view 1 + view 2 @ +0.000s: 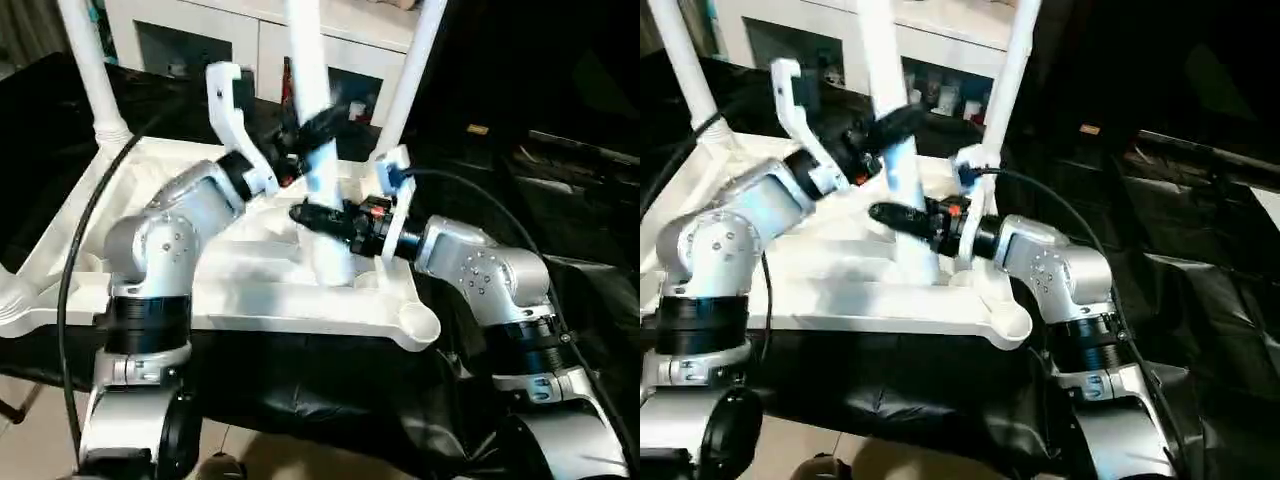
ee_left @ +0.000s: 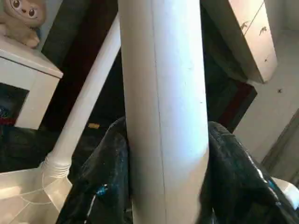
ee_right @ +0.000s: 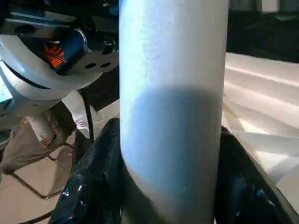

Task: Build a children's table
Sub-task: Rotate table base

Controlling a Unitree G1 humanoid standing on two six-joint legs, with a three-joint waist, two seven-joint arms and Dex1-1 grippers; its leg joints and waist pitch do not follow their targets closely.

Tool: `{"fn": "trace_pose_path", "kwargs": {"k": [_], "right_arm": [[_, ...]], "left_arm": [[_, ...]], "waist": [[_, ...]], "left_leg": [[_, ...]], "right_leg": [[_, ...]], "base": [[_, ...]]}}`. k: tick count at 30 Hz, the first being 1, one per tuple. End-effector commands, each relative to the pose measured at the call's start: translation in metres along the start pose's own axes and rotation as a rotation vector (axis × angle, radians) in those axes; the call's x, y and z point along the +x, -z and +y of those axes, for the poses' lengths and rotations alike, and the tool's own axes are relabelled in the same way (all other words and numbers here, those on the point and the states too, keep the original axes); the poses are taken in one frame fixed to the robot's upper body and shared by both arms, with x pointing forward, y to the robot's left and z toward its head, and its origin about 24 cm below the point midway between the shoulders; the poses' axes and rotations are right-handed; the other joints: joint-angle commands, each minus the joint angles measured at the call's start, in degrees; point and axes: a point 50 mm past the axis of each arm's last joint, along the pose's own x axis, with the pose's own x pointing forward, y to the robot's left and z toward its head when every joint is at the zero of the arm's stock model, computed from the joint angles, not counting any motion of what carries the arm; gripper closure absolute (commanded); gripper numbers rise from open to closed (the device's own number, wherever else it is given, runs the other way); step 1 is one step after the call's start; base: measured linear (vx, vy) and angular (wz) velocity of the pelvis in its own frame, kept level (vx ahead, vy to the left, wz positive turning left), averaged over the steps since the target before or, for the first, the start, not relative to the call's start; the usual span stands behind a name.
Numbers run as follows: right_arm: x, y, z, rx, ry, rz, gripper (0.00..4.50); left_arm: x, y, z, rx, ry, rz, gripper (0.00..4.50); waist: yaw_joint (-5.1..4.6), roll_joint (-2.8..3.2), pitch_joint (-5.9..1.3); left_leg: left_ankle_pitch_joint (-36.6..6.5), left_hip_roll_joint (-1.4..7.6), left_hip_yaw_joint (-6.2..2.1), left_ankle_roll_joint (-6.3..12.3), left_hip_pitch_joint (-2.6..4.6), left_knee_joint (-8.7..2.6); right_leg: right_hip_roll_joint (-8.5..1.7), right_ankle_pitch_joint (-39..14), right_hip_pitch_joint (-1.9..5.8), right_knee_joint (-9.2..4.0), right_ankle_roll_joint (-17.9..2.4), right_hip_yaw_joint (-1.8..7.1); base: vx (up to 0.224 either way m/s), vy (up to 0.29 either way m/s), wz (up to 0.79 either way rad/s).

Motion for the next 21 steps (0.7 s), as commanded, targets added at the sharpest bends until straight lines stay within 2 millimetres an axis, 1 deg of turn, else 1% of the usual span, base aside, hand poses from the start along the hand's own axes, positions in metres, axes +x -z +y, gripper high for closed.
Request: {"fn": "trace_pose_path", "kwargs": {"k": [1, 2, 4, 8, 9, 10, 11, 12, 13, 14, 15, 16, 17, 18, 19, 20, 21], "right_arm": [[-0.004, -0.013, -0.002, -0.063, 0.045, -0.027, 2.63], [-0.004, -0.013, -0.002, -0.068, 0.047, -0.026, 2.63], [-0.005, -0.013, -0.002, -0.079, 0.043, -0.021, 2.64], [-0.008, -0.012, -0.002, -0.122, 0.038, -0.013, 2.64], [-0.008, -0.012, 0.000, -0.118, 0.016, -0.021, 2.64], [-0.009, -0.013, 0.003, -0.096, -0.032, -0.027, 2.29], [-0.010, -0.014, 0.004, -0.088, -0.050, -0.030, 2.08], [-0.010, -0.014, 0.004, -0.084, -0.059, -0.031, 1.94], [-0.012, -0.014, 0.005, -0.077, -0.076, -0.023, 1.91], [-0.014, -0.014, 0.005, -0.073, -0.085, -0.016, 1.85], [-0.014, -0.014, 0.005, -0.073, -0.085, -0.016, 1.73], [-0.019, -0.014, 0.005, -0.103, -0.101, 0.028, 1.61], [-0.019, -0.014, 0.005, -0.103, -0.101, 0.028, 1.61], [-0.021, -0.014, 0.005, -0.124, -0.101, 0.041, 1.46], [-0.025, -0.017, 0.004, -0.127, -0.102, 0.049, 1.45], [-0.028, -0.020, 0.004, -0.119, -0.115, 0.051, 1.45], [-0.031, -0.023, 0.004, -0.108, -0.126, 0.053, 1.44]], "left_arm": [[0.004, -0.004, -0.002, 0.021, -0.002, -0.006, 2.52], [0.003, -0.004, -0.002, 0.024, -0.006, -0.011, 2.54], [0.003, -0.006, -0.003, 0.031, 0.002, -0.025, 2.59], [0.001, -0.011, -0.013, 0.067, 0.120, -0.037, 2.64], [0.001, -0.012, -0.013, 0.084, 0.136, -0.042, 2.64], [0.000, -0.012, -0.013, 0.093, 0.149, -0.043, 2.65], [0.000, -0.012, -0.014, 0.099, 0.171, -0.040, 2.65], [-0.001, -0.012, -0.014, 0.101, 0.184, -0.038, 2.65], [-0.001, -0.012, -0.014, 0.106, 0.205, -0.040, 2.65], [-0.001, -0.013, -0.015, 0.111, 0.219, -0.042, 2.66], [-0.001, -0.013, -0.015, 0.111, 0.219, -0.042, 2.66], [-0.001, -0.015, -0.017, 0.145, 0.262, -0.046, 2.66], [-0.001, -0.015, -0.017, 0.145, 0.262, -0.046, 2.66], [-0.001, -0.015, -0.018, 0.164, 0.273, -0.045, 2.66], [-0.001, -0.017, -0.020, 0.180, 0.303, -0.052, 2.67], [0.000, -0.018, -0.022, 0.182, 0.327, -0.051, 2.67], [-0.001, -0.019, -0.024, 0.185, 0.353, -0.050, 2.67]], "waist": [[-0.23, 0.69, -4.07], [-0.26, 0.69, -4.07], [-0.27, 0.64, -4.08], [-0.12, 0.48, -4.18], [-0.19, 0.66, -4.13], [-0.20, 0.74, -4.21], [-0.27, 0.62, -4.22], [-0.23, 1.09, -4.24], [-0.31, 1.21, -4.24], [-0.28, 0.97, -4.26], [-0.29, 0.93, -4.23], [-0.24, 1.47, -4.18], [-0.24, 1.28, -4.23], [-0.29, 1.22, -4.15], [-0.26, 1.33, -4.13], [-0.36, 1.55, -4.15], [-0.27, 1.42, -4.17]], "left_leg": [[-9.57, 1.14, -0.13, -5.02, 2.63, -3.77], [-9.85, 1.16, -0.16, -5.33, 2.71, -3.76], [-9.99, 1.15, -0.23, -5.65, 2.65, -3.81], [-8.87, 1.08, -0.19, -5.43, 2.58, -3.70], [-8.70, 1.03, -0.24, -5.25, 2.54, -3.73], [-8.55, 1.08, -0.24, -5.29, 2.58, -3.71], [-8.35, 1.06, -0.21, -5.03, 2.58, -3.68], [-8.02, 1.02, -0.23, -4.94, 2.66, -3.65], [-8.12, 1.01, -0.20, -4.96, 2.72, -3.64], [-8.23, 1.05, -0.18, -4.91, 2.78, -3.63], [-8.29, 1.01, -0.19, -4.88, 2.75, -3.65], [-9.22, 1.00, -0.26, -5.26, 2.82, -3.71], [-9.33, 1.06, -0.19, -5.32, 2.88, -3.65], [-9.43, 1.03, -0.21, -5.45, 2.74, -3.71], [-9.79, 1.02, -0.24, -5.51, 2.73, -3.74], [-10.53, 1.04, -0.20, -5.77, 2.87, -3.70], [-10.82, 1.04, -0.22, -5.64, 2.92, -3.67]], "right_leg": [[-3.41, -3.39, 1.48, -4.07, -7.96, 1.18], [-3.36, -3.78, 1.38, -4.11, -7.58, 1.19], [-3.35, -3.63, 1.40, -4.09, -7.15, 1.14], [-3.32, -2.15, 1.52, -3.96, -7.02, 1.14], [-3.29, -1.66, 1.53, -3.92, -7.10, 1.15], [-3.29, -1.13, 1.55, -3.81, -7.19, 1.14], [-3.19, -0.30, 1.58, -3.73, -7.50, 1.11], [-3.15, 0.47, 1.55, -3.63, -7.79, 1.12], [-3.07, 0.83, 1.49, -3.69, -7.91, 1.13], [-3.01, 1.39, 1.60, -3.63, -8.16, 1.11], [-2.97, 1.51, 1.65, -3.63, -8.28, 1.10], [-3.03, 0.64, 1.64, -3.81, -8.24, 1.07], [-3.03, 0.70, 1.67, -3.80, -8.23, 1.11], [-3.06, 0.70, 1.67, -3.71, -8.47, 1.14], [-3.09, 0.13, 1.70, -3.81, -8.48, 1.12], [-3.06, -0.36, 1.65, -3.89, -8.65, 1.15], [-3.05, -0.79, 1.69, -3.83, -8.98, 1.13]], "base": [[0.000, 0.000, 0.00], [0.000, 0.000, 0.00], [0.000, 0.000, 0.00], [0.000, 0.000, 0.00], [0.000, 0.000, 0.00], [0.000, 0.000, 0.00], [0.000, 0.000, 0.00], [0.000, 0.000, 0.00], [0.000, 0.000, 0.00], [0.000, 0.000, 0.00], [0.000, 0.000, 0.00], [0.000, 0.000, 0.00], [0.000, 0.000, 0.00], [0.000, 0.000, 0.00], [0.000, 0.000, 0.00], [0.000, 0.000, 0.00], [0.000, 0.000, 0.00]]}}
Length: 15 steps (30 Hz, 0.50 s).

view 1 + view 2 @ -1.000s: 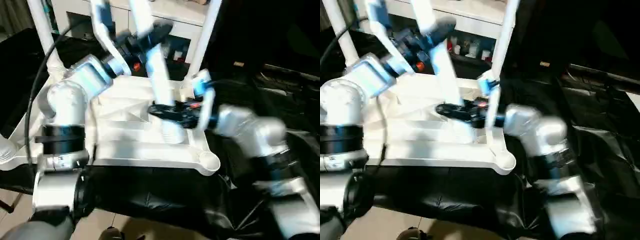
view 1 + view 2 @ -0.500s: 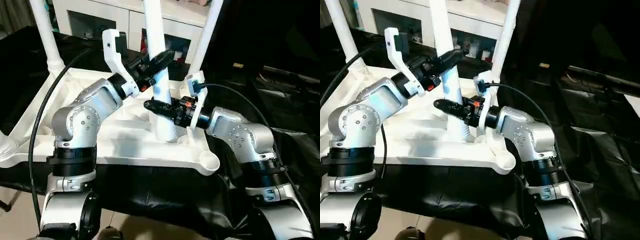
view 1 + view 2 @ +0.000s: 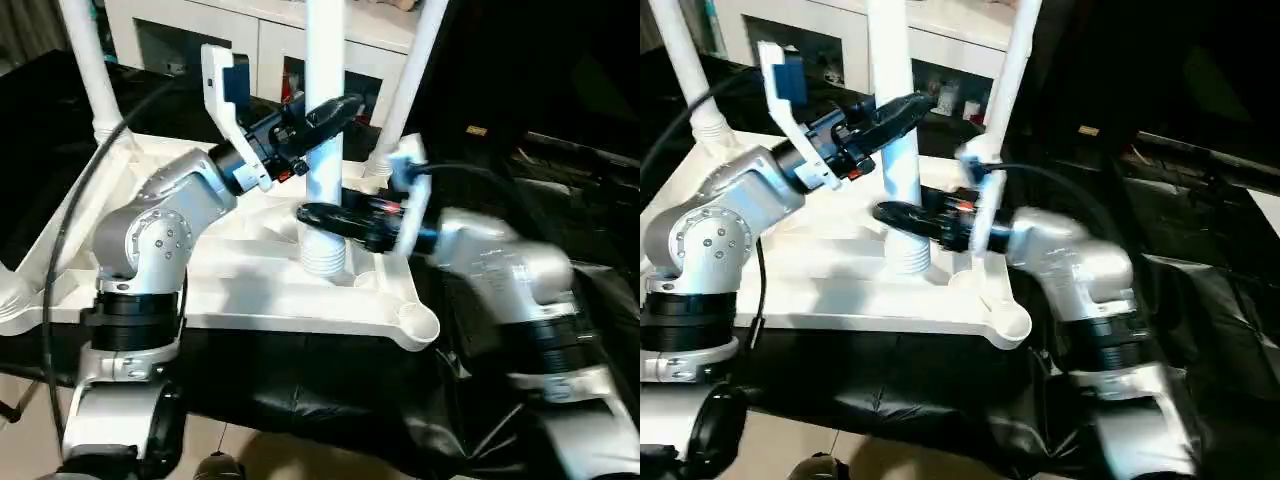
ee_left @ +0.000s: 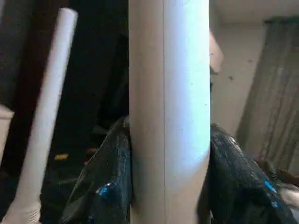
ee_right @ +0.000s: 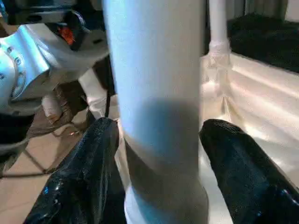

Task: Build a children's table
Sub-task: Rotate table base

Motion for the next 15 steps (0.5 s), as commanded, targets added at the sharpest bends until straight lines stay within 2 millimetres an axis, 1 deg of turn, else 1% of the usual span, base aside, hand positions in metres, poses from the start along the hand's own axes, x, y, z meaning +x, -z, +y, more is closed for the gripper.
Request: {"fn": "trace_pose_path", "kwargs": {"k": [1, 2, 3, 4, 5, 6, 7, 10, 12, 15], "right_arm": [[-0.0060, -0.0098, 0.0028, -0.004, -0.030, -0.010, 1.44], [-0.0082, -0.0113, 0.0033, 0.008, -0.048, -0.003, 1.44], [-0.0110, -0.0126, 0.0037, 0.027, -0.073, 0.010, 1.44], [-0.0118, -0.0130, 0.0037, 0.032, -0.079, 0.013, 1.44], [-0.0122, -0.0131, 0.0038, 0.035, -0.082, 0.014, 1.44], [-0.0132, -0.0136, 0.0042, 0.043, -0.096, 0.019, 1.44], [-0.0142, -0.0137, 0.0045, 0.040, -0.113, 0.033, 1.44], [-0.0143, -0.0135, 0.0048, 0.041, -0.133, 0.045, 1.44], [-0.0115, -0.0113, 0.0052, 0.040, -0.142, 0.069, 1.44], [-0.0065, -0.0070, 0.0041, 0.033, -0.129, 0.106, 1.44]], "left_arm": [[0.0090, -0.0065, -0.0102, 0.033, 0.089, -0.009, 2.68], [0.0091, -0.0059, -0.0116, 0.035, 0.110, 0.001, 2.68], [0.0093, -0.0039, -0.0140, 0.035, 0.150, 0.019, 2.68], [0.0094, -0.0033, -0.0147, 0.033, 0.163, 0.025, 2.68], [0.0095, -0.0030, -0.0151, 0.033, 0.170, 0.027, 2.68], [0.0100, -0.0024, -0.0157, 0.034, 0.182, 0.034, 2.68], [0.0115, -0.0010, -0.0160, 0.040, 0.193, 0.045, 2.68], [0.0134, 0.0010, -0.0147, 0.046, 0.191, 0.055, 2.68], [0.0155, 0.0028, -0.0131, 0.051, 0.194, 0.060, 2.68], [0.0162, 0.0031, -0.0143, 0.052, 0.208, 0.062, 2.68]], "waist": [[-0.38, 1.75, -4.27], [-0.37, 1.70, -4.29], [-0.38, 2.07, -4.33], [-0.47, 1.85, -4.29], [-0.44, 1.82, -4.30], [-0.49, 1.93, -4.25], [-0.50, 1.80, -4.29], [-0.58, 1.75, -4.28], [-0.64, 1.54, -4.23], [-0.71, 1.51, -4.25]], "left_leg": [[-11.12, 1.01, -0.19, -5.69, 2.74, -3.71], [-11.29, 1.01, -0.21, -5.57, 2.80, -3.69], [-11.28, 1.03, -0.24, -5.47, 2.81, -3.62], [-11.41, 1.00, -0.20, -5.35, 2.80, -3.62], [-11.25, 1.03, -0.19, -5.31, 2.77, -3.62], [-11.31, 1.04, -0.23, -5.43, 2.75, -3.67], [-11.62, 1.09, -0.20, -5.40, 2.78, -3.61], [-11.89, 1.12, -0.22, -5.44, 2.78, -3.59], [-11.60, 1.10, -0.17, -5.22, 2.75, -3.56], [-11.38, 1.09, -0.19, -5.24, 2.70, -3.54]], "right_leg": [[-3.05, -1.04, 1.66, -3.91, -9.26, 1.15], [-3.10, -1.35, 1.66, -3.95, -9.42, 1.14], [-3.10, -1.23, 1.64, -3.83, -9.73, 1.16], [-3.04, -1.38, 1.65, -3.97, -9.79, 1.17], [-3.09, -1.40, 1.64, -3.89, -10.10, 1.16], [-3.08, -1.53, 1.64, -3.85, -10.24, 1.14], [-3.15, -1.81, 1.63, -3.90, -10.43, 1.14], [-3.15, -2.07, 1.62, -3.87, -10.72, 1.14], [-3.19, -2.38, 1.61, -3.96, -10.82, 1.17], [-3.23, -2.79, 1.62, -3.89, -10.99, 1.16]], "base": [[0.000, 0.000, 0.00], [0.000, 0.000, 0.00], [0.000, 0.000, 0.00], [0.000, 0.000, 0.00], [0.000, 0.000, 0.00], [0.000, 0.000, 0.00], [0.000, 0.000, 0.00], [0.000, 0.000, 0.00], [0.000, 0.000, 0.00], [0.000, 0.000, 0.00]]}}
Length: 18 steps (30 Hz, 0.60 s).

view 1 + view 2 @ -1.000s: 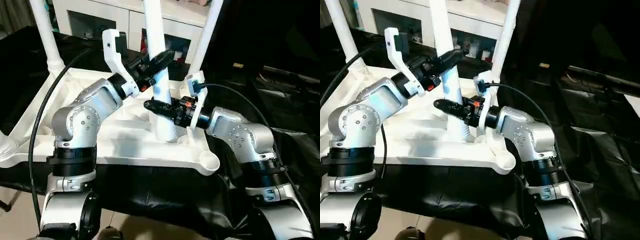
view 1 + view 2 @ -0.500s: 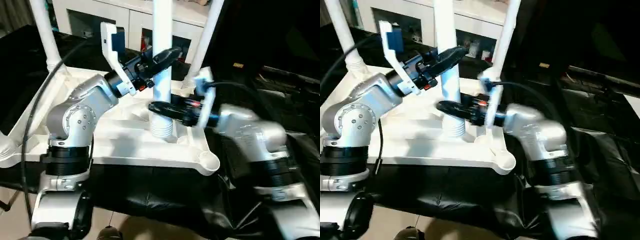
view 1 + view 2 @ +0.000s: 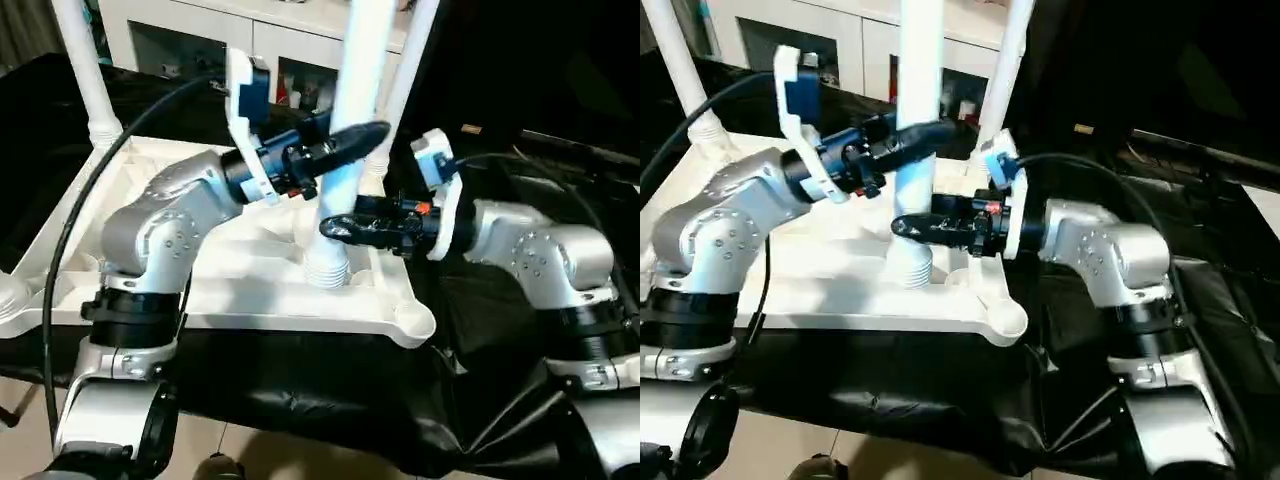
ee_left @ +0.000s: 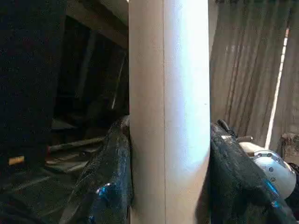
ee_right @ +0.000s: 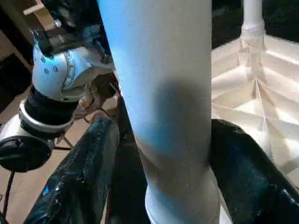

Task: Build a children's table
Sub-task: Rotate table base

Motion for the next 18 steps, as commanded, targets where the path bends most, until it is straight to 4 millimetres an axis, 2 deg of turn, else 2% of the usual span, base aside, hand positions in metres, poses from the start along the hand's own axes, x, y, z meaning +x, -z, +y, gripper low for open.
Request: {"fn": "trace_pose_path", "kwargs": {"k": [1, 5, 18], "right_arm": [[0.002, -0.002, 0.000, -0.021, 0.003, 0.031, 1.44], [0.005, 0.001, -0.003, -0.030, 0.018, 0.054, 1.44], [0.015, -0.002, -0.008, -0.054, 0.025, 0.011, 1.44]], "left_arm": [[0.011, -0.008, -0.005, 0.048, 0.044, -0.001, 2.68], [0.011, -0.009, -0.005, 0.051, 0.049, -0.003, 2.68], [0.011, -0.009, -0.004, 0.052, 0.053, -0.011, 2.68]], "waist": [[-0.11, 1.43, -4.34], [-0.11, 1.19, -4.32], [-0.20, 1.42, -4.34]], "left_leg": [[-11.24, 1.10, -0.20, -5.28, 2.54, -3.55], [-11.15, 1.16, -0.17, -5.12, 2.58, -3.53], [-11.38, 1.12, -0.18, -5.19, 2.57, -3.57]], "right_leg": [[-3.26, -2.68, 1.63, -4.14, -10.94, 1.14], [-3.31, -2.51, 1.58, -4.07, -11.18, 1.11], [-3.24, -2.22, 1.56, -3.99, -11.19, 1.11]], "base": [[0.000, 0.000, 0.00], [0.000, 0.000, 0.00], [0.000, 0.000, 0.00]]}}
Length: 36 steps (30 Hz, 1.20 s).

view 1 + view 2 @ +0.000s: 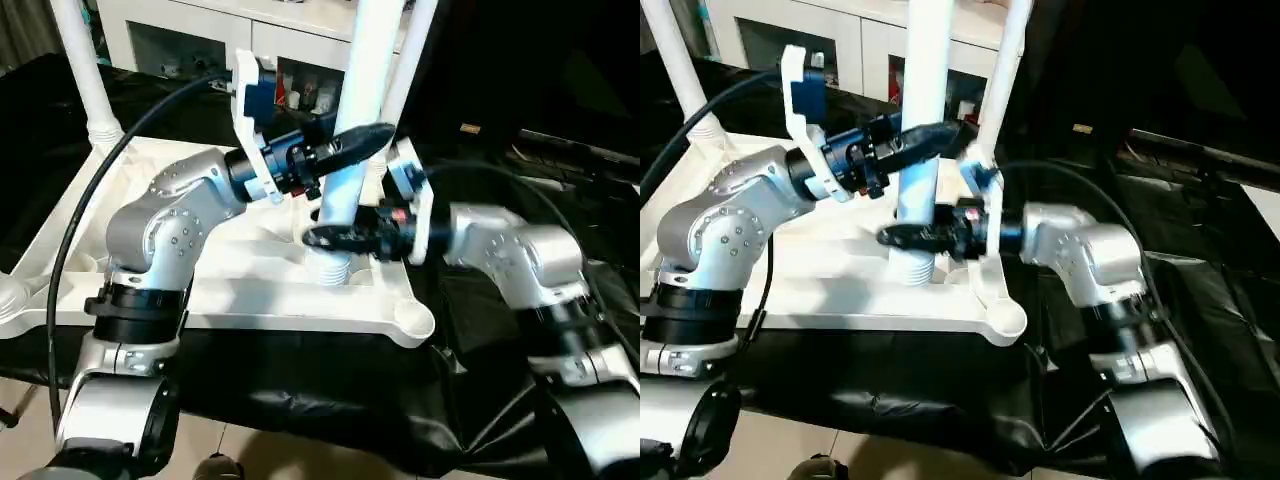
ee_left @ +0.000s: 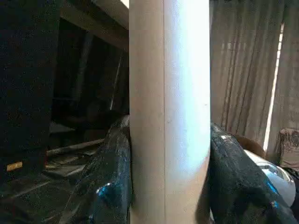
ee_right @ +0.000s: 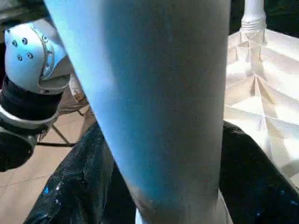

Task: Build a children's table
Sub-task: Rotate table base

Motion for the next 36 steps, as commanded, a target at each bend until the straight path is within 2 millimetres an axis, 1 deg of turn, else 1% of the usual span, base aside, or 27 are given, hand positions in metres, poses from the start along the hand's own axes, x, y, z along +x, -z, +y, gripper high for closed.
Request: {"fn": "trace_pose_path", "kwargs": {"k": [1, 2, 3, 4, 5, 6, 7, 10, 11, 12, 17, 18, 24, 25, 26, 27, 29, 30, 32, 34, 35, 36], "right_arm": [[-0.003, -0.004, -0.001, -0.028, 0.010, -0.006, 1.44], [-0.003, -0.004, -0.001, -0.033, 0.004, -0.007, 1.44], [-0.003, -0.004, -0.001, -0.036, 0.001, -0.008, 1.61], [-0.003, -0.004, -0.001, -0.036, -0.001, -0.008, 1.61], [-0.004, -0.004, -0.001, -0.037, -0.003, -0.009, 1.61], [-0.004, -0.004, -0.001, -0.037, -0.003, -0.009, 1.81], [-0.005, -0.003, -0.001, -0.037, -0.003, -0.008, 1.89], [-0.005, -0.002, -0.001, -0.041, -0.003, -0.003, 1.96], [-0.005, -0.002, -0.001, -0.041, -0.002, -0.002, 2.16], [-0.005, -0.001, -0.001, -0.044, -0.003, 0.001, 2.24], [-0.005, 0.000, -0.001, -0.055, -0.004, 0.010, 2.44], [-0.005, 0.000, -0.002, -0.058, -0.004, 0.013, 2.48], [-0.005, -0.001, -0.003, -0.063, 0.008, 0.000, 2.54], [-0.005, -0.001, -0.003, -0.064, 0.014, -0.013, 2.55], [-0.005, -0.002, -0.004, -0.065, 0.018, -0.022, 2.55], [-0.005, -0.003, -0.004, -0.063, 0.027, -0.038, 2.55], [-0.005, -0.004, -0.005, -0.059, 0.046, -0.073, 2.61], [-0.006, -0.005, -0.005, -0.058, 0.056, -0.088, 2.63], [-0.006, -0.005, -0.005, -0.057, 0.060, -0.096, 2.64], [-0.009, -0.008, -0.007, -0.057, 0.110, -0.150, 2.64], [-0.009, -0.008, -0.007, -0.056, 0.114, -0.154, 2.64], [-0.012, -0.010, -0.011, -0.066, 0.182, -0.194, 2.64]], "left_arm": [[0.006, -0.004, -0.002, 0.019, 0.031, -0.003, 2.68], [0.006, -0.004, -0.002, 0.019, 0.031, -0.003, 2.68], [0.006, -0.004, -0.002, 0.019, 0.032, -0.002, 2.68], [0.006, -0.004, -0.002, 0.019, 0.033, -0.002, 2.68], [0.006, -0.004, -0.001, 0.020, 0.033, -0.002, 2.68], [0.006, -0.004, -0.001, 0.020, 0.034, -0.001, 2.68], [0.006, -0.004, -0.001, 0.022, 0.035, 0.002, 2.68], [0.007, -0.004, -0.001, 0.022, 0.039, 0.005, 2.68], [0.007, -0.004, -0.001, 0.021, 0.040, 0.005, 2.68], [0.007, -0.004, -0.001, 0.022, 0.040, 0.006, 2.68], [0.007, -0.004, -0.001, 0.026, 0.041, 0.006, 2.68], [0.007, -0.003, -0.001, 0.026, 0.041, 0.006, 2.68], [0.006, -0.002, 0.002, 0.032, 0.008, 0.000, 2.68], [0.007, -0.002, 0.003, 0.006, -0.006, -0.016, 2.33], [0.007, -0.001, 0.005, -0.015, -0.014, -0.027, 2.33], [0.006, 0.000, 0.006, -0.016, -0.036, -0.026, 1.98], [0.005, 0.001, 0.009, 0.000, -0.079, -0.041, 1.91], [0.005, 0.001, 0.010, 0.004, -0.097, -0.059, 1.60], [0.005, 0.001, 0.010, 0.006, -0.106, -0.068, 1.60], [0.003, -0.002, 0.013, -0.039, -0.167, -0.174, 1.52], [0.003, -0.002, 0.014, -0.043, -0.173, -0.182, 1.52], [0.001, -0.004, 0.014, -0.070, -0.182, -0.235, 1.52]], "waist": [[-0.16, 1.50, -4.36], [-0.16, 1.48, -4.35], [-0.14, 1.62, -4.36], [-0.16, 1.58, -4.37], [-0.17, 1.67, -4.37], [-0.17, 1.68, -4.37], [-0.13, 1.76, -4.41], [-0.15, 1.76, -4.38], [-0.16, 1.73, -4.38], [-0.14, 1.82, -4.40], [-0.17, 1.76, -4.45], [-0.18, 1.84, -4.41], [-0.25, 1.86, -4.42], [-0.27, 2.22, -4.42], [-0.30, 2.12, -4.43], [-0.31, 2.14, -4.46], [-0.39, 2.09, -4.49], [-0.40, 2.16, -4.47], [-0.41, 2.27, -4.49], [-0.52, 2.25, -4.47], [-0.48, 2.27, -4.50], [-0.48, 1.92, -4.49]], "left_leg": [[-11.31, 1.13, -0.19, -5.21, 2.57, -3.58], [-11.32, 1.12, -0.18, -5.20, 2.58, -3.58], [-11.53, 1.14, -0.19, -5.24, 2.65, -3.58], [-11.48, 1.12, -0.18, -5.21, 2.67, -3.57], [-11.47, 1.10, -0.19, -5.22, 2.65, -3.59], [-11.58, 1.10, -0.20, -5.32, 2.64, -3.60], [-11.53, 1.11, -0.22, -5.33, 2.66, -3.59], [-11.79, 1.11, -0.18, -5.30, 2.72, -3.56], [-11.84, 1.08, -0.19, -5.28, 2.67, -3.58], [-11.90, 1.09, -0.21, -5.31, 2.69, -3.57], [-11.63, 1.14, -0.23, -5.23, 2.69, -3.54], [-11.64, 1.11, -0.24, -5.16, 2.67, -3.57], [-11.89, 1.10, -0.23, -5.08, 2.70, -3.57], [-12.55, 1.12, -0.25, -5.41, 2.77, -3.56], [-12.59, 1.11, -0.24, -5.43, 2.78, -3.55], [-12.64, 1.10, -0.23, -5.43, 2.76, -3.52], [-12.49, 1.08, -0.33, -5.22, 2.67, -3.56], [-12.26, 1.16, -0.30, -5.16, 2.71, -3.54], [-12.12, 1.10, -0.32, -5.13, 2.65, -3.54], [-12.06, 1.12, -0.30, -5.12, 2.61, -3.54], [-12.12, 1.12, -0.25, -5.23, 2.66, -3.47], [-11.93, 1.12, -0.25, -5.27, 2.58, -3.44]], "right_leg": [[-3.25, -1.93, 1.59, -3.99, -11.18, 1.10], [-3.21, -1.84, 1.57, -3.99, -11.16, 1.10], [-3.23, -1.84, 1.55, -4.00, -11.17, 1.10], [-3.17, -1.68, 1.55, -3.97, -11.21, 1.10], [-3.17, -1.48, 1.57, -3.99, -11.29, 1.10], [-3.20, -1.52, 1.60, -3.98, -11.40, 1.10], [-3.20, -1.29, 1.64, -3.93, -11.44, 1.08], [-3.16, -1.13, 1.56, -3.95, -11.58, 1.09], [-3.14, -1.25, 1.60, -3.95, -11.60, 1.09], [-3.19, -1.30, 1.60, -3.94, -11.62, 1.10], [-3.18, -0.58, 1.65, -3.86, -11.76, 1.09], [-3.14, -0.49, 1.64, -3.85, -11.88, 1.07], [-3.12, -0.36, 1.67, -3.87, -12.12, 1.07], [-3.13, -0.64, 1.63, -3.86, -12.15, 1.08], [-3.11, -0.53, 1.62, -3.91, -12.18, 1.10], [-3.13, -0.24, 1.66, -3.93, -12.28, 1.11], [-3.13, -0.11, 1.74, -3.86, -12.25, 1.05], [-3.17, 0.46, 1.70, -3.89, -12.34, 1.09], [-3.16, 0.85, 1.81, -3.92, -12.43, 1.08], [-3.15, 1.04, 1.85, -3.86, -12.53, 1.10], [-3.24, 1.54, 1.81, -3.86, -12.88, 1.13], [-3.28, 1.69, 1.87, -3.85, -13.13, 1.11]], "base": [[0.000, 0.000, 0.00], [0.000, 0.000, 0.00], [0.000, 0.000, 0.00], [0.000, 0.000, 0.00], [0.000, 0.000, 0.00], [0.000, 0.000, 0.00], [0.000, 0.000, 0.00], [0.000, 0.000, 0.00], [0.000, 0.000, 0.00], [0.000, 0.000, 0.00], [0.000, 0.000, 0.00], [0.000, 0.000, 0.00], [0.000, 0.000, 0.00], [0.000, 0.000, 0.00], [0.000, 0.000, 0.00], [0.000, 0.000, 0.00], [0.000, 0.000, 0.00], [0.000, 0.000, 0.00], [0.000, 0.000, 0.00], [0.000, 0.000, 0.00], [0.000, 0.000, 0.00], [0.000, 0.000, 0.00]]}}
